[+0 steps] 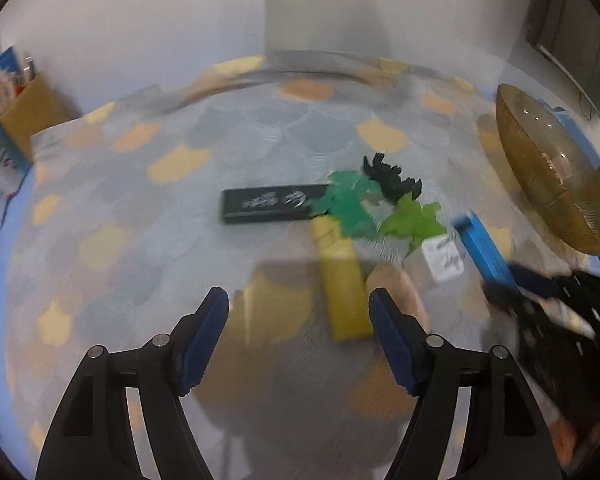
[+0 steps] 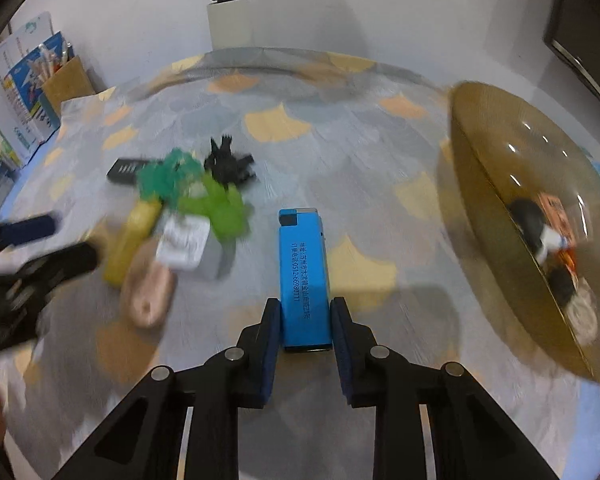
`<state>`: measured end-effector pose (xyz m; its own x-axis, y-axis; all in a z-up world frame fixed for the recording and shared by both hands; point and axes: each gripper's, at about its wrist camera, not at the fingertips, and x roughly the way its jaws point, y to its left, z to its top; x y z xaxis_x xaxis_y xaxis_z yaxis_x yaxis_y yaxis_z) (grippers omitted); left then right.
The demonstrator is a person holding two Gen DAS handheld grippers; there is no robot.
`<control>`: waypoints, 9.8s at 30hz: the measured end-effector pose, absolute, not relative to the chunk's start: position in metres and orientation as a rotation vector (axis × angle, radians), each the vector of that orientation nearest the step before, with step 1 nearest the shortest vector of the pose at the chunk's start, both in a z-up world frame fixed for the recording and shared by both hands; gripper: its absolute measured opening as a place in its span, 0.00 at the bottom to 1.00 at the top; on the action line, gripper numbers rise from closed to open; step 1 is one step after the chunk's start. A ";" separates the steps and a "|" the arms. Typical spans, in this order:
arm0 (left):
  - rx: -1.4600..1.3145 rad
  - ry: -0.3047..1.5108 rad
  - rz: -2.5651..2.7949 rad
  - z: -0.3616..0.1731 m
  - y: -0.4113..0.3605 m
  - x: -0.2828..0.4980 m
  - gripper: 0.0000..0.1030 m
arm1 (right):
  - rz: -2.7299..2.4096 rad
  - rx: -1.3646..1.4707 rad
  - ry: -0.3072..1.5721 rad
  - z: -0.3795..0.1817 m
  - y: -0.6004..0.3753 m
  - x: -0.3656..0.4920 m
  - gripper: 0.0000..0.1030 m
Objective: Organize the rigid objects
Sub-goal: 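Grasp the blue lighter with the right gripper while the left grasps the yellow lighter, then carry both lighters over the amber bowl and open both grippers to drop them, then grasp the white plug adapter with the right gripper while the left grasps the pink oval stone, then carry the plug adapter and pink stone over the amber bowl and release both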
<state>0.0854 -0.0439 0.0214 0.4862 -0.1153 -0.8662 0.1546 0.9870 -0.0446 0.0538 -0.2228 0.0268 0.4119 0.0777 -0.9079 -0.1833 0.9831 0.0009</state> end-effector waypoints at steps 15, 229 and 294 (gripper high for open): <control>0.162 0.990 -0.214 0.009 -0.062 0.082 0.20 | 0.137 -0.110 1.108 0.030 -0.224 0.049 0.23; 0.067 0.918 -0.204 -0.001 -0.093 0.052 0.43 | 0.215 0.109 1.099 0.035 -0.249 0.034 0.26; -0.173 0.731 -0.207 0.090 -0.027 0.003 0.80 | 0.104 0.354 0.830 0.159 -0.369 -0.040 0.83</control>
<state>0.0029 -0.0272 0.0897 0.7259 -0.2465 -0.6421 0.1262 0.9655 -0.2280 -0.0405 -0.3690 0.1592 0.6732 0.2273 -0.7036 0.0469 0.9365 0.3475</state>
